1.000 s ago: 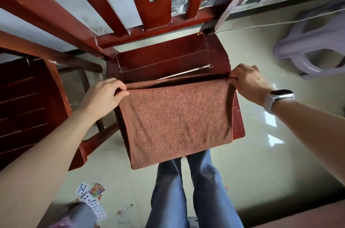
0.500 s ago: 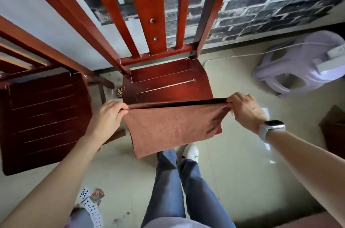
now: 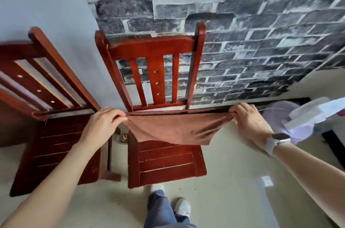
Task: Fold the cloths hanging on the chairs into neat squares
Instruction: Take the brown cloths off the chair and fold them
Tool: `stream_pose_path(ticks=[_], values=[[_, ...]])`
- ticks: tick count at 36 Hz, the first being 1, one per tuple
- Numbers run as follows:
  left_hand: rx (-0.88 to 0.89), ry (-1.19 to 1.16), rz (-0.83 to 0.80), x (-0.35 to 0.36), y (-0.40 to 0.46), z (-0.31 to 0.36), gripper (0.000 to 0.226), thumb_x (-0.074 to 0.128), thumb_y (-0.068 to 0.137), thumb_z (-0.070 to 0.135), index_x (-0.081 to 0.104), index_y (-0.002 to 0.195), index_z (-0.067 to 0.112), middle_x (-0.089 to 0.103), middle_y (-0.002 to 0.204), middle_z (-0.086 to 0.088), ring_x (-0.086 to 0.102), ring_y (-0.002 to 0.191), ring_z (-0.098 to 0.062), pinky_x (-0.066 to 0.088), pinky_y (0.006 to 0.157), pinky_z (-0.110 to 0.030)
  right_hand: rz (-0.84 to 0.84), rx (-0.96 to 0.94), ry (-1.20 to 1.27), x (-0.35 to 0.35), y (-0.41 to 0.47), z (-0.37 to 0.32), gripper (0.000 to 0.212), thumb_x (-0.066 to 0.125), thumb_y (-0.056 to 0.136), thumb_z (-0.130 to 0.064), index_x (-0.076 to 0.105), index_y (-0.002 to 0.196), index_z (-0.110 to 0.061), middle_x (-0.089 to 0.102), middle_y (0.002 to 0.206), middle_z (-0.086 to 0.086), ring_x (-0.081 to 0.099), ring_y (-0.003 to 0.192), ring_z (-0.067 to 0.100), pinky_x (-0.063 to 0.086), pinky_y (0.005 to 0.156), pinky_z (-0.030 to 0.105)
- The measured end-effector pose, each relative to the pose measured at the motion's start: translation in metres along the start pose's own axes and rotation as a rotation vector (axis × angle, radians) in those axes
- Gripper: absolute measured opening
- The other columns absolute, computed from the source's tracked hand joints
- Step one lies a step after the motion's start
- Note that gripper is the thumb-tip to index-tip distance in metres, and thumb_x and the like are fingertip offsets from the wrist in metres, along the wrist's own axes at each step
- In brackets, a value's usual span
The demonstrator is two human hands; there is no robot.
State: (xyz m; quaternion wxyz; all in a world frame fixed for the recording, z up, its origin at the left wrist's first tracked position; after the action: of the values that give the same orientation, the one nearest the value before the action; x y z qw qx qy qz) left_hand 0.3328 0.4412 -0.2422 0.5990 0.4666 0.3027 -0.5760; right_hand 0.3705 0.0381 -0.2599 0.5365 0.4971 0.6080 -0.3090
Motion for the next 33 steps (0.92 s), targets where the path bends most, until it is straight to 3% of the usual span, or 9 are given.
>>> stream_pose_path(ticks=[4, 9, 12, 16, 19, 21, 24, 30, 33], values=[[0.028, 0.001, 0.060, -0.028, 0.012, 0.013, 0.004, 0.069, 0.077, 0.006, 0.069, 0.081, 0.006, 0.068, 0.082, -0.007, 0.059, 0.083, -0.019, 0.035, 0.080, -0.020, 0.077, -0.048, -0.051, -0.037, 0.013, 0.004, 0.013, 0.057, 0.081, 0.001, 0.061, 0.093, -0.004, 0.061, 0.084, 0.014, 0.060, 0.076, 0.034, 0.030, 0.075, 0.029], [0.000, -0.071, 0.171, -0.062, 0.025, 0.028, 0.009, 0.066, 0.079, 0.001, 0.070, 0.086, 0.005, 0.067, 0.087, -0.007, 0.058, 0.082, -0.019, 0.036, 0.079, -0.017, 0.202, -0.060, -0.008, -0.079, 0.027, -0.005, 0.021, 0.049, 0.080, 0.009, 0.057, 0.096, -0.002, 0.059, 0.088, 0.017, 0.058, 0.080, 0.036, 0.041, 0.074, 0.041], [-0.092, -0.195, 0.247, -0.084, 0.033, 0.038, 0.008, 0.068, 0.079, 0.008, 0.071, 0.086, 0.010, 0.064, 0.085, 0.001, 0.056, 0.074, 0.002, 0.035, 0.074, -0.001, 0.311, -0.002, 0.137, -0.106, 0.038, -0.015, 0.023, 0.038, 0.088, -0.004, 0.058, 0.098, 0.001, 0.059, 0.094, 0.017, 0.056, 0.086, 0.033, 0.042, 0.080, 0.038], [-0.114, -0.262, 0.302, -0.104, 0.044, 0.045, 0.006, 0.068, 0.080, 0.012, 0.070, 0.085, 0.013, 0.064, 0.082, 0.005, 0.050, 0.073, 0.024, 0.032, 0.071, 0.006, 0.363, 0.085, 0.287, -0.129, 0.047, -0.023, 0.018, 0.043, 0.091, 0.003, 0.059, 0.100, 0.004, 0.060, 0.098, 0.019, 0.055, 0.090, 0.027, 0.034, 0.079, 0.021], [-0.118, -0.311, 0.319, -0.115, 0.049, 0.048, 0.006, 0.068, 0.080, 0.013, 0.068, 0.079, 0.019, 0.066, 0.079, 0.009, 0.052, 0.072, 0.022, 0.035, 0.071, 0.004, 0.386, 0.118, 0.357, -0.138, 0.048, -0.025, 0.018, 0.045, 0.090, 0.003, 0.059, 0.101, 0.003, 0.058, 0.094, 0.011, 0.050, 0.087, 0.018, 0.031, 0.076, 0.014], [-0.116, -0.346, 0.318, -0.120, 0.050, 0.049, 0.020, 0.069, 0.079, 0.014, 0.062, 0.072, 0.031, 0.064, 0.070, 0.021, 0.054, 0.072, 0.019, 0.037, 0.070, 0.002, 0.396, 0.140, 0.397, -0.142, 0.048, -0.026, 0.018, 0.045, 0.090, 0.003, 0.060, 0.100, 0.002, 0.055, 0.091, 0.006, 0.050, 0.086, 0.018, 0.030, 0.072, 0.012], [-0.115, -0.364, 0.296, -0.124, 0.051, 0.050, 0.026, 0.067, 0.080, 0.015, 0.059, 0.070, 0.037, 0.060, 0.073, 0.039, 0.054, 0.071, 0.017, 0.038, 0.069, 0.002, 0.412, 0.165, 0.441, -0.146, 0.048, -0.024, 0.019, 0.045, 0.090, 0.004, 0.061, 0.100, 0.000, 0.056, 0.090, 0.004, 0.051, 0.085, 0.019, 0.031, 0.070, 0.012], [-0.094, -0.423, 0.262, -0.126, 0.051, 0.054, 0.026, 0.066, 0.081, 0.010, 0.060, 0.070, 0.033, 0.065, 0.070, 0.022, 0.055, 0.071, 0.016, 0.037, 0.067, 0.003, 0.406, 0.153, 0.463, -0.150, 0.049, -0.014, 0.017, 0.048, 0.089, 0.003, 0.061, 0.097, -0.006, 0.059, 0.088, 0.004, 0.054, 0.084, 0.020, 0.034, 0.065, 0.011], [-0.106, -0.431, 0.244, -0.125, 0.052, 0.050, 0.027, 0.066, 0.080, 0.009, 0.062, 0.072, 0.034, 0.062, 0.072, 0.035, 0.055, 0.072, 0.016, 0.037, 0.067, 0.004, 0.397, 0.146, 0.463, -0.150, 0.049, -0.011, 0.021, 0.051, 0.088, 0.001, 0.061, 0.105, -0.008, 0.060, 0.091, 0.002, 0.056, 0.087, 0.018, 0.038, 0.067, 0.005]])
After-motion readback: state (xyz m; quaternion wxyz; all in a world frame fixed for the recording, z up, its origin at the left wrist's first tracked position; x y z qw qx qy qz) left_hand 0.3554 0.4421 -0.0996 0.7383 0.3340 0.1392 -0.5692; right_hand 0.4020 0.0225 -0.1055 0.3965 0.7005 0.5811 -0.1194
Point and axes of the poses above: each hand's wrist, its own y-axis towards the middle knuckle, its own x-axis out of the palm, z = x × y, the point moved 3 cm from there along y, towards the middle knuckle
